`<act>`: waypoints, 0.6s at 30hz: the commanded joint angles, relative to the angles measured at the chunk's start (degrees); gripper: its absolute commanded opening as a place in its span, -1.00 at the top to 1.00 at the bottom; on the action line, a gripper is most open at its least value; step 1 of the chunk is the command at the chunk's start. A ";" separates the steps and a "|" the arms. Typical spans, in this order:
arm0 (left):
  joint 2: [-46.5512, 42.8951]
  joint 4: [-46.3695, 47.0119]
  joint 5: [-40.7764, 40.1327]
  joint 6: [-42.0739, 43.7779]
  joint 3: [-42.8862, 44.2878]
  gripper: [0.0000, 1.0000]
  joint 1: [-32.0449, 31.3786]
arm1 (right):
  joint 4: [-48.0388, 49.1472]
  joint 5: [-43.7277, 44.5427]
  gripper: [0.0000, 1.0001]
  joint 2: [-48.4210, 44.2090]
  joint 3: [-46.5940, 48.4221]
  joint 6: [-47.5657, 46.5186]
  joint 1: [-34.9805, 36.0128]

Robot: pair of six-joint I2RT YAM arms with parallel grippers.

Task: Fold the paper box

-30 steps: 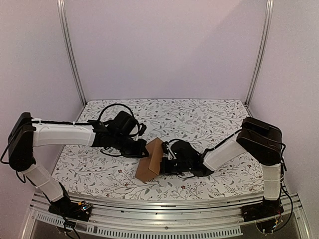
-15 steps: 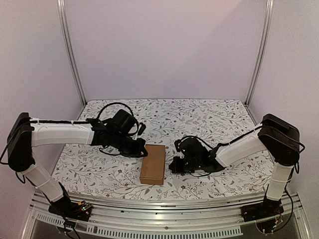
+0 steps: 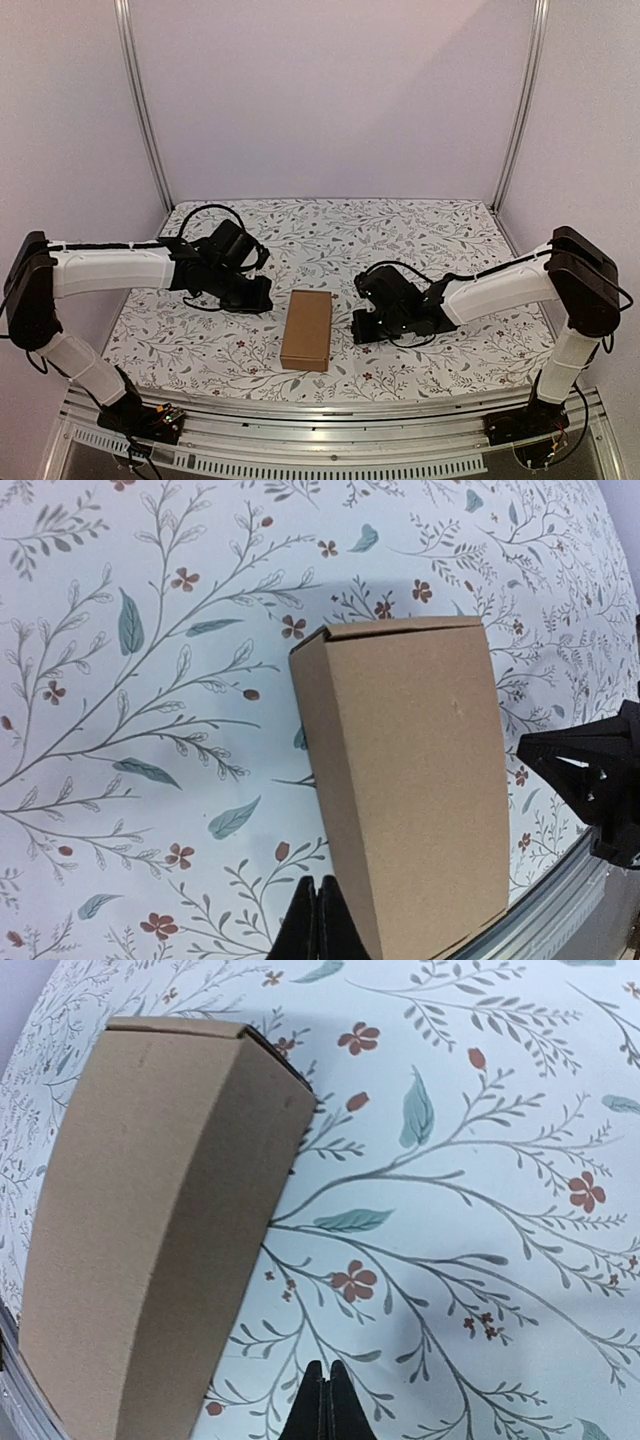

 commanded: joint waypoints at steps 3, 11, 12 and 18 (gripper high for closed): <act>5.53 2.01 6.27 -0.26 -1.27 1.00 0.49 | -1.07 -1.15 1.00 2.86 5.30 -0.47 1.14; 11.54 4.26 9.06 -0.54 1.20 1.00 -0.28 | -1.20 -0.59 1.00 6.70 8.78 0.71 1.05; 12.34 4.40 9.47 -0.41 2.00 1.00 -0.53 | -1.29 -0.45 1.00 7.03 9.22 0.73 1.06; 15.90 4.87 11.72 0.38 6.15 1.00 -1.14 | -2.04 0.08 1.00 8.32 11.07 0.44 0.36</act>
